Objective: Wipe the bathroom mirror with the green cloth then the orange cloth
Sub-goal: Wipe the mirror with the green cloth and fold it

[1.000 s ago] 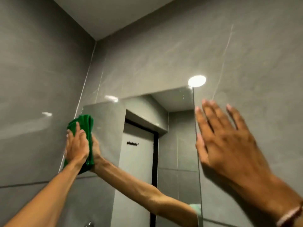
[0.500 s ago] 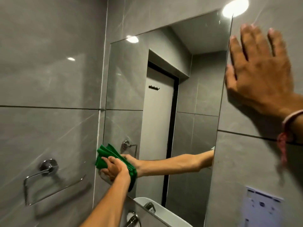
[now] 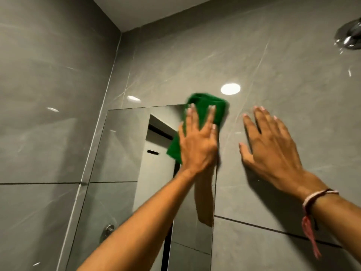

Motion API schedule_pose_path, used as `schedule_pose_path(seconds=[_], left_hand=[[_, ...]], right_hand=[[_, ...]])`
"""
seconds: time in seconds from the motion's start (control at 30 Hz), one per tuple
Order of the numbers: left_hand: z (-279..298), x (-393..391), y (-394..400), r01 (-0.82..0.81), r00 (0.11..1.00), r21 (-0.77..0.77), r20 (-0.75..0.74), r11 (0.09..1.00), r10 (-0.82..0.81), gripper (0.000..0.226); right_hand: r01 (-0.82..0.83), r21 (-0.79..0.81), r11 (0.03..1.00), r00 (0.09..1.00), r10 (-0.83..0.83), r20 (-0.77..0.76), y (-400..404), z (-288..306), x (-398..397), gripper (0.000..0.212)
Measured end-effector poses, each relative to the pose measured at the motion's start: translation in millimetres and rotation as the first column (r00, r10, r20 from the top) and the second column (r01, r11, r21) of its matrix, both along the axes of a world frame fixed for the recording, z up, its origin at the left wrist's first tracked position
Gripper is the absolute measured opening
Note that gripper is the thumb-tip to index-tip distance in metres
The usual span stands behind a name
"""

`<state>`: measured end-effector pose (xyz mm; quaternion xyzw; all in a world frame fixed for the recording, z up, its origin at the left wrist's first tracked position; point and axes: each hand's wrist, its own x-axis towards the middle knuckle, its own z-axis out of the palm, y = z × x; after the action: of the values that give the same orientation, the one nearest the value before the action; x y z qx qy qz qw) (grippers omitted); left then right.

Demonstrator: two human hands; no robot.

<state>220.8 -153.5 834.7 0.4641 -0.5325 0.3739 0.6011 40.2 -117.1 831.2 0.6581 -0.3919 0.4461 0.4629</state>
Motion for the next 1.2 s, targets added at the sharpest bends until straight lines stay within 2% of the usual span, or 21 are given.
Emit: schedule_pose_path(seconds=[0.07,0.13,0.23,0.3,0.33,0.37,0.4,0.47,0.53,0.57,0.6,0.67,0.73,0.77,0.83,0.9,0.97,1.03,1.07,1.13,1.2], left_hand=[[-18,-11,-7,-0.053,0.959,-0.063,0.275,0.997,0.069,0.055],[-50,7,-11,-0.05,0.94,-0.079,0.332,0.996,0.073,0.055],[-120,67,-12,-0.045,0.979,-0.027,0.199,0.999,0.05,0.055],[-188,114,-11,-0.074,0.996,0.049,-0.039,0.996,0.075,0.058],[-229,136,-10,-0.056,0.974,0.095,-0.212,0.994,0.075,0.059],[-271,153,-10,-0.021,0.911,0.132,-0.406,0.991,0.073,0.058],[-313,164,-10,0.026,0.793,0.158,-0.604,0.987,0.076,0.057],[-382,161,-6,0.106,0.451,0.175,-0.886,0.979,0.11,0.056],[-414,139,-4,0.156,0.142,0.154,-0.981,0.976,0.132,0.053],[-415,125,-3,0.175,0.035,0.136,-0.991,0.975,0.132,0.053],[-407,110,-2,0.196,-0.031,0.117,-0.992,0.974,0.125,0.053],[-382,82,0,0.216,-0.066,0.1,-0.991,0.971,0.117,0.053],[-348,54,4,0.211,-0.018,0.097,-0.995,0.973,0.103,0.053],[-324,41,7,0.204,0.042,0.09,-0.996,0.975,0.083,0.054],[-269,19,10,0.209,0.204,0.063,-0.979,0.976,0.019,0.054],[-213,-3,8,0.216,0.436,0.064,-0.899,0.974,-0.038,0.055],[-167,-32,7,0.165,0.731,0.082,-0.679,0.983,-0.066,0.058],[-148,-53,6,0.063,0.944,0.097,-0.33,0.993,-0.028,0.057],[-149,-55,4,0.008,0.989,0.096,-0.147,0.995,0.007,0.056],[-166,-40,1,-0.06,0.992,0.07,0.116,0.996,0.052,0.055],[-203,-18,-1,-0.091,0.972,0.045,0.22,0.995,0.079,0.054]], right_hand=[[-0.039,-0.004,0.999,0.998,0.039,0.046,0,0,-1,0.078],[-0.077,0.011,0.997,0.996,0.076,0.053,-1,-7,3,0.077],[-0.12,0.021,0.993,0.993,0.12,0.003,-6,-29,14,0.078],[-0.141,0.023,0.99,0.987,0.143,-0.069,-8,-47,24,0.076],[-0.143,0.028,0.989,0.984,0.145,-0.1,-10,-56,28,0.076],[-0.142,0.023,0.99,0.981,0.144,-0.128,-11,-64,32,0.075],[-0.138,0.019,0.99,0.976,0.14,-0.164,-13,-71,35,0.073],[-0.122,0.023,0.992,0.968,0.124,-0.216,-18,-81,38,0.07],[-0.099,0.029,0.995,0.964,0.103,-0.247,-21,-85,38,0.07],[-0.093,0.027,0.995,0.962,0.097,-0.256,-23,-85,36,0.07],[-0.093,0.023,0.995,0.96,0.096,-0.261,-24,-85,35,0.07],[-0.112,0.018,0.994,0.956,0.113,-0.269,-26,-85,33,0.069],[-0.143,0.027,0.989,0.953,0.145,-0.265,-24,-82,30,0.069],[-0.161,0.037,0.986,0.953,0.165,-0.255,-20,-79,26,0.069],[-0.181,0.056,0.982,0.955,0.189,-0.227,-14,-72,17,0.071],[-0.198,0.053,0.979,0.959,0.205,-0.196,-9,-63,6,0.074],[-0.228,0.052,0.972,0.964,0.233,-0.13,-3,-50,-7,0.074],[-0.239,0.054,0.97,0.968,0.242,-0.068,-1,-38,-21,0.075],[-0.238,0.054,0.97,0.969,0.241,-0.049,-1,-33,-27,0.075],[-0.243,0.054,0.968,0.969,0.245,-0.019,-4,-28,-36,0.075],[-0.256,0.044,0.966,0.967,0.257,-0.001,-7,-31,-38,0.074]])
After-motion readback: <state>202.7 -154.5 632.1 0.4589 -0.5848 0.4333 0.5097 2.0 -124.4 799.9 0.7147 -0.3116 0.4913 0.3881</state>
